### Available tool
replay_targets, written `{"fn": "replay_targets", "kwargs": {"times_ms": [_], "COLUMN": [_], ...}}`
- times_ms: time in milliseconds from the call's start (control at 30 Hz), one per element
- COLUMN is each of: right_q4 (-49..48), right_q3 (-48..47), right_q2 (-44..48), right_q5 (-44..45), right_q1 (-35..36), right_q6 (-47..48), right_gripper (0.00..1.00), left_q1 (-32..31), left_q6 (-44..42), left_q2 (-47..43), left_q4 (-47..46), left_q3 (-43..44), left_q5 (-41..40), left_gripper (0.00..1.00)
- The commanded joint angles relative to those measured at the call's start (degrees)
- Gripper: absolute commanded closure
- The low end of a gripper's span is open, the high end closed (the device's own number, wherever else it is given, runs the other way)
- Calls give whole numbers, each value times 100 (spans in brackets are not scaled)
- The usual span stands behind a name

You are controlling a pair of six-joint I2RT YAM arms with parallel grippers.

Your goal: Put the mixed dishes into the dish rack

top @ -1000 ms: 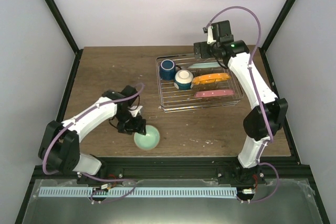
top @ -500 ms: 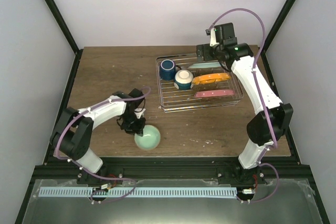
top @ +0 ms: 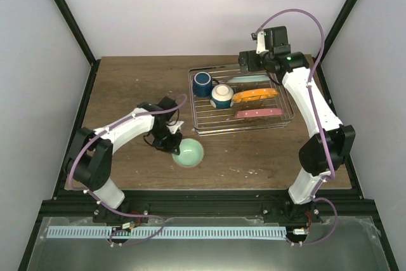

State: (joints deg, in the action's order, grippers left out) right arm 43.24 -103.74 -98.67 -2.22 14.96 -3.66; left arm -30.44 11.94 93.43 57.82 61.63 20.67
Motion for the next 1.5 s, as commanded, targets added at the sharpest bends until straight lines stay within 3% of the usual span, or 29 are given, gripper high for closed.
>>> {"fn": "replay_targets", "kwargs": {"times_ms": [0, 100, 300, 500, 633, 833, 900, 1033, 1267, 1333, 1467], "right_q4": [-158, -139, -447, -1661, -3072, -3778, -4010, -5026, -9708, -10001, -9704], "right_q3": [70, 133, 658, 1580, 2104, 2342, 2421, 2729, 4082, 4179, 4121], "right_q2": [51, 16, 58, 196, 244, 292, 271, 320, 341, 306, 323], "right_q5": [-716, -1668, -3588, -6076, -7310, -7793, -7829, -7907, -8019, -7991, -7974], "right_q1": [-137, -292, -675, -942, -927, -731, -638, -514, -525, -542, -643], "right_q6": [94, 120, -17, -681, -1610, -2007, -2178, -2863, -6222, -6451, -6189], "right_gripper": [0, 0, 3, 8, 9, 9, 9, 9, 10, 10, 11], "left_q1": [152, 545, 881, 952, 961, 956, 963, 968, 1040, 1105, 1233], "left_q6": [-676, -986, -1132, 451, 1638, 2871, 3071, 3083, 2889, 2995, 3025], "left_q2": [-504, -709, -817, -912, -665, 6, 263, 612, 824, 842, 810], "left_q4": [-72, -175, -402, -3014, -4937, -7438, -7871, -7997, -7852, -7991, -8046], "left_q3": [419, 306, 487, 783, 946, 1280, 1499, 1898, 2134, 2129, 2074], "left_q5": [1401, 2440, 3339, 4164, 4365, 4818, 4961, 5157, 5228, 5265, 5376], "left_gripper": [100, 100, 100, 100, 100, 100, 100, 100, 100, 100, 100]}}
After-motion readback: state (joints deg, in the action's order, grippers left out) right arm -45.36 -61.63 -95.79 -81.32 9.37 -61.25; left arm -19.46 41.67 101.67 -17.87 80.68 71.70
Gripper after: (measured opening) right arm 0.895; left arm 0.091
